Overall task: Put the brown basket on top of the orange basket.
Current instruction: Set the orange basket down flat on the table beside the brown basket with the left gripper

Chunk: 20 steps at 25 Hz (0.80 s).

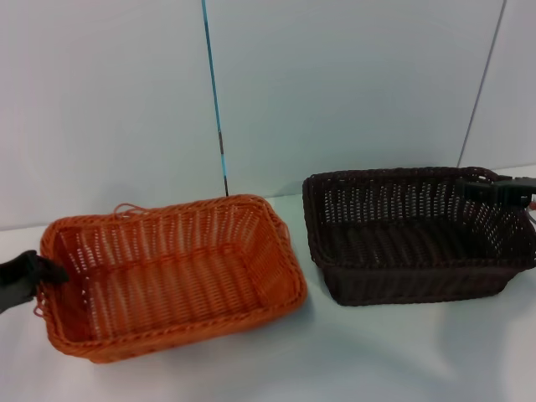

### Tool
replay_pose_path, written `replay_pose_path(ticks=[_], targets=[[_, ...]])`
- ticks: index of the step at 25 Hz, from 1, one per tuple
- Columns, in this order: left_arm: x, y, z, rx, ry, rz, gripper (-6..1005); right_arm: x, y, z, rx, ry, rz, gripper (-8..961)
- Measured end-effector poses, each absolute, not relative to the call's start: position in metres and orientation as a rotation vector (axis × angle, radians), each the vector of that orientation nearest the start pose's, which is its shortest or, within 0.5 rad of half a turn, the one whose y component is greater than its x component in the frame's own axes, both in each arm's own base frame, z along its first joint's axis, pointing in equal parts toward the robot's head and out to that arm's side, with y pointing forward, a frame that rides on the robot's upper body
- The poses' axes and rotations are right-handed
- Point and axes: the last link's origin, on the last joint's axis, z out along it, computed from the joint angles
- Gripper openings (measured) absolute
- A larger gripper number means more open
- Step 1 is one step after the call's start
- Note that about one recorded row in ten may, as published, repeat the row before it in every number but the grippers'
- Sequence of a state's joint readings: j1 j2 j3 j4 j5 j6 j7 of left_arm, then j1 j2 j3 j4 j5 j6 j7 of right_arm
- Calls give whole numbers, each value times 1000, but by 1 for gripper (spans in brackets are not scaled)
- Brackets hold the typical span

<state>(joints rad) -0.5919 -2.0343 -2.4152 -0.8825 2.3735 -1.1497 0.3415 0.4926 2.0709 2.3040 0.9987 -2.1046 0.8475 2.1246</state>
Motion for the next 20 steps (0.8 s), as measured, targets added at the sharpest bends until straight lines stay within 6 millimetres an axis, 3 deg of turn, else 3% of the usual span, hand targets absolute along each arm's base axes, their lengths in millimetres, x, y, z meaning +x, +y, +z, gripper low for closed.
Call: replay_pose_path(ticks=[9, 20], targets=[[-305, 400, 40, -1729, -1895, -440, 170, 287, 417, 89, 1526, 2740, 1586, 838], [-308, 400, 38, -1714, -1891, -440, 169, 288, 416, 89, 1528, 2737, 1586, 838]])
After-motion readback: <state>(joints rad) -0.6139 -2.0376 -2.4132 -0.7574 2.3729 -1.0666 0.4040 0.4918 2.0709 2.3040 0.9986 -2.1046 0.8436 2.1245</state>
